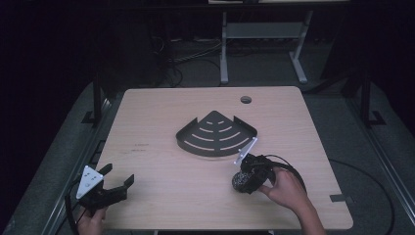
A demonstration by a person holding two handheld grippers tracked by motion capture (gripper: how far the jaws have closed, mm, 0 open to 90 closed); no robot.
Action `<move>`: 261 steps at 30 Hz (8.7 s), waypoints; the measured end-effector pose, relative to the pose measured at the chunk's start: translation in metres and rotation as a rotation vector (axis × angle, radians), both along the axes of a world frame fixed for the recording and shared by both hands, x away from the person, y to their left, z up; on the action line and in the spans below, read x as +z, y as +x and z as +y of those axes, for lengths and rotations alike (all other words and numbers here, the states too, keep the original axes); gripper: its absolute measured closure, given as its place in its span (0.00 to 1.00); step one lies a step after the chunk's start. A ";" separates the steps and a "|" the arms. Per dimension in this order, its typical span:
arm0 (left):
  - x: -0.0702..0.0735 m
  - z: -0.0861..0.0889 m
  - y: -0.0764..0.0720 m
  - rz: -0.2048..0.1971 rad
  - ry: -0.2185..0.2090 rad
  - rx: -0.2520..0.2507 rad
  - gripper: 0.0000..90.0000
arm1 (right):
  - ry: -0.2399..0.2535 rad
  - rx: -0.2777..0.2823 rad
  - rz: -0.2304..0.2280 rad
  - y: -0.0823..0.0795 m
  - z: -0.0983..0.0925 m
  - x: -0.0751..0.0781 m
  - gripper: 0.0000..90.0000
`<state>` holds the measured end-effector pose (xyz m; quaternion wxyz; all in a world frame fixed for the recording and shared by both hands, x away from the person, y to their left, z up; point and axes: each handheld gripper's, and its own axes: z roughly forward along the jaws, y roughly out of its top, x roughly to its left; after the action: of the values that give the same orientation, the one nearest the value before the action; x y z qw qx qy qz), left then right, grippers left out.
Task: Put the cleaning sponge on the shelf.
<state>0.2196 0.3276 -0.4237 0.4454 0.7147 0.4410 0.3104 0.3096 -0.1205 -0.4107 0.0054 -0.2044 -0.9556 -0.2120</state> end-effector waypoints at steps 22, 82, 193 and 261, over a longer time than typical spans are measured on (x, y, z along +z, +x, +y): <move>0.000 -0.002 0.000 -0.002 0.006 -0.010 0.15 | 0.027 -0.007 0.019 0.011 -0.009 0.023 0.38; 0.002 -0.006 0.001 -0.003 0.011 -0.017 0.15 | -0.010 0.008 0.030 0.078 0.027 0.066 0.38; 0.003 -0.001 -0.002 -0.010 0.007 0.000 0.15 | -0.084 -0.176 0.120 0.186 0.083 -0.010 0.33; 0.003 -0.006 -0.003 -0.005 0.013 -0.012 0.15 | 0.062 -0.249 0.042 0.088 -0.035 0.029 0.20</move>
<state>0.2168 0.3215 -0.4210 0.4438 0.7194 0.4338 0.3121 0.3973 -0.1553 -0.3817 0.0054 -0.3256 -0.9155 -0.2362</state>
